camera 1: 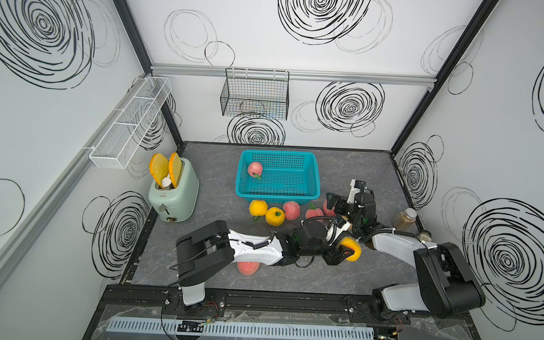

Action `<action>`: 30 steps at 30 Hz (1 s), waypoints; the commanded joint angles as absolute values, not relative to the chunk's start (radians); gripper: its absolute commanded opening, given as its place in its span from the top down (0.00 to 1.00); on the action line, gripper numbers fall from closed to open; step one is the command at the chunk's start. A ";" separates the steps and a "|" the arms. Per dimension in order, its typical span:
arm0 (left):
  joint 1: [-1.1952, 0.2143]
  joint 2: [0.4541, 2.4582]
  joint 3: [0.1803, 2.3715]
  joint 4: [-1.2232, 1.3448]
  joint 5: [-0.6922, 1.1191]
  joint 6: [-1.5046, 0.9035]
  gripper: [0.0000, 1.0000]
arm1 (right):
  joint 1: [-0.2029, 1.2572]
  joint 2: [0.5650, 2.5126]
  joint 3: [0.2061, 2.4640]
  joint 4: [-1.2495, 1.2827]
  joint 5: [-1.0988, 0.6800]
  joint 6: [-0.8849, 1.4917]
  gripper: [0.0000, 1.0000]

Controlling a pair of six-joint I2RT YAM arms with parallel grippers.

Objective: Put the peaches into the basket
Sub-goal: Pick up the peach from the center of the board, then place the peach in the basket.

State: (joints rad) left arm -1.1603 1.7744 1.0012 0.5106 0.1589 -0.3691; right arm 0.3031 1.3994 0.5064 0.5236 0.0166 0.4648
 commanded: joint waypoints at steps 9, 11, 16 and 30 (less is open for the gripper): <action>-1.171 1.650 0.951 0.483 0.020 -0.318 0.54 | 0.299 1.387 0.495 0.527 0.013 0.484 0.01; -1.172 1.635 0.944 0.477 0.006 -0.312 0.54 | 0.299 1.385 0.495 0.527 0.012 0.485 0.01; -1.171 1.594 0.923 0.471 -0.041 -0.302 0.54 | 0.299 1.381 0.494 0.528 0.010 0.484 0.01; -1.055 1.436 0.943 0.320 -0.170 -0.189 0.53 | 0.301 1.365 0.491 0.526 0.006 0.486 0.01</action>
